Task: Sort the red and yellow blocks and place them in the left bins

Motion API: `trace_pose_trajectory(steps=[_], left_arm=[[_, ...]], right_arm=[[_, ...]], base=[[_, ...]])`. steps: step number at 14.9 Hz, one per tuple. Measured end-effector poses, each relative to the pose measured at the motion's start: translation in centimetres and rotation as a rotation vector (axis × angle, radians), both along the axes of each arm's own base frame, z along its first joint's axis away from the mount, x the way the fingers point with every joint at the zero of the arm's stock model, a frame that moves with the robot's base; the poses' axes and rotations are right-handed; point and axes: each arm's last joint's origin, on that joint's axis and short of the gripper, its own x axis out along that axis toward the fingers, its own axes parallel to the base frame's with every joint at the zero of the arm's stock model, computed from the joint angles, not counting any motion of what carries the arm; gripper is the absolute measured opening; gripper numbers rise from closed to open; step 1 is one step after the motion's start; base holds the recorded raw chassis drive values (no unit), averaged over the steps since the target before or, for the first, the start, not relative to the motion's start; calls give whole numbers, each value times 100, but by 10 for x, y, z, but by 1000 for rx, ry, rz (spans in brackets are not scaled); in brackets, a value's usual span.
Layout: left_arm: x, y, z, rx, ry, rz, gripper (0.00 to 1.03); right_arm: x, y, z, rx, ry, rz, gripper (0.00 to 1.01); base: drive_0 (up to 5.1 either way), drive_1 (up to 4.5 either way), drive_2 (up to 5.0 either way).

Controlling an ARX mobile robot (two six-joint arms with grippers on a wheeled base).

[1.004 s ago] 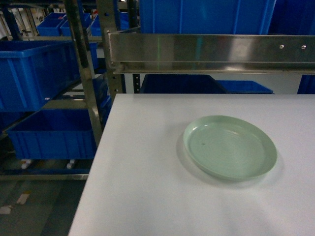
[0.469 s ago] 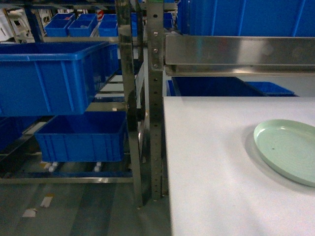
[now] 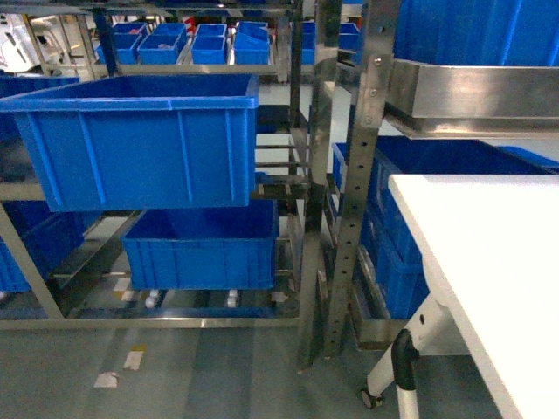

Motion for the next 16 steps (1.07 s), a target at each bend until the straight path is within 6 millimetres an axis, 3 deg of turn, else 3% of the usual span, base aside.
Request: trace_pose_trajectory(steps=[16], left_arm=[[0, 0, 0, 0, 1, 0, 27]], right_arm=[[0, 0, 0, 0, -1, 1, 29]], base=[[-494, 241, 241]])
